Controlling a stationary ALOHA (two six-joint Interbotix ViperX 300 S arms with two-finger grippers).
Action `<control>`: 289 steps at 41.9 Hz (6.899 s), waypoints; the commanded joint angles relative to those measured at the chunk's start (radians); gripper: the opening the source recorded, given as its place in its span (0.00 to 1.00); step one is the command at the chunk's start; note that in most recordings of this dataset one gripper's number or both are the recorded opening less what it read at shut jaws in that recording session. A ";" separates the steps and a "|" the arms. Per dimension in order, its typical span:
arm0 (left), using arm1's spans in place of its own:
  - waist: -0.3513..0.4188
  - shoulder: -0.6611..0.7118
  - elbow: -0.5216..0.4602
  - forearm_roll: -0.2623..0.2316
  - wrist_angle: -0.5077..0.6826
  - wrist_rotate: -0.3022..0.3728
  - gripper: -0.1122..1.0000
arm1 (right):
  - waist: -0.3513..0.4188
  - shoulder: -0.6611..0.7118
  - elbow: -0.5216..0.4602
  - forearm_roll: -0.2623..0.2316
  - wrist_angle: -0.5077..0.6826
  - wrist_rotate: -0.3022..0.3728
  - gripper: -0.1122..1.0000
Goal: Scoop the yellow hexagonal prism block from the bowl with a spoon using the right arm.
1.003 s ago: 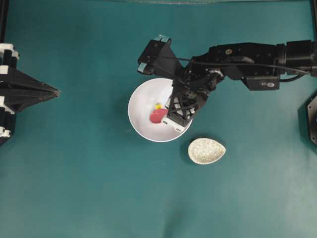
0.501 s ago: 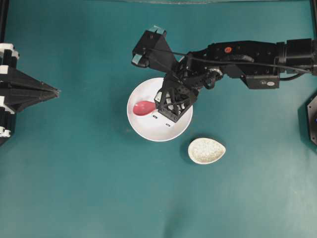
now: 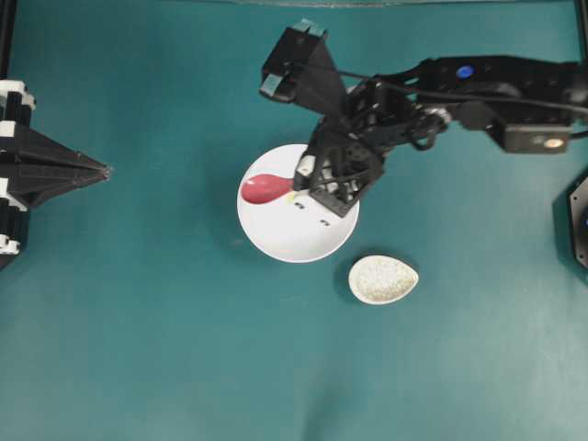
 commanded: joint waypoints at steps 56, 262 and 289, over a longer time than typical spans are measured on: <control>0.000 0.006 -0.025 0.003 -0.005 0.000 0.10 | 0.020 0.032 0.044 -0.002 0.218 0.002 0.31; 0.000 0.017 -0.020 0.005 0.009 0.003 0.10 | -0.015 0.169 -0.051 -0.109 0.175 -0.028 0.31; 0.000 0.018 -0.020 0.005 0.009 0.005 0.10 | 0.000 0.199 -0.121 -0.092 0.166 -0.029 0.30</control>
